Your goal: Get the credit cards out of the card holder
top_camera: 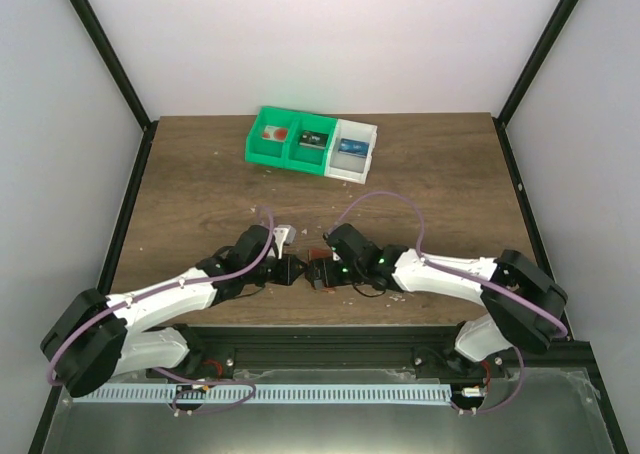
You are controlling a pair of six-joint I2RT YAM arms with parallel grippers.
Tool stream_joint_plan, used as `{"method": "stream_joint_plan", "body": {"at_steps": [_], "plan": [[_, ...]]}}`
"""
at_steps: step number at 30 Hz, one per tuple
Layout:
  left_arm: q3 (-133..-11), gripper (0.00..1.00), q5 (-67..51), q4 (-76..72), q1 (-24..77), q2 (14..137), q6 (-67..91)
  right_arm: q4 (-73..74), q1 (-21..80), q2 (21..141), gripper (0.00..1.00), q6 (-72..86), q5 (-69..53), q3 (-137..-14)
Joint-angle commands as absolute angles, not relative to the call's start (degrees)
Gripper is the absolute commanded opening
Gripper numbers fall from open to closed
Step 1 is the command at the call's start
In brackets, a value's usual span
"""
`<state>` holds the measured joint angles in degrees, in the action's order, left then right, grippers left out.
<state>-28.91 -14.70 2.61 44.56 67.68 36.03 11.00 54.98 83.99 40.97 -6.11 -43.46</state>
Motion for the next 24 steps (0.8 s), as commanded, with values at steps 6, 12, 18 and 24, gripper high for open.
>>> {"method": "stream_joint_plan", "body": {"at_steps": [6, 12, 18, 24], "plan": [[-28.90, 0.00, -16.56, 1.23, 44.39, 67.73, 36.65, 15.43, 55.90, 83.77, 0.80, 41.33, -0.61, -45.21], [-27.92, 0.00, -15.35, 1.63, 44.39, 66.40, 36.65, 19.78, 55.90, 81.74, 0.67, 42.08, 5.43, -45.05], [-25.92, 0.00, -14.74, 0.24, 44.43, 67.04, 35.95, 19.62, 55.83, 79.20, 0.55, 42.16, 10.12, -43.05], [-24.87, 0.00, -15.17, -0.18, 44.44, 68.33, 35.50, 19.38, 55.80, 79.21, 0.42, 40.98, 13.20, -43.24]]}}
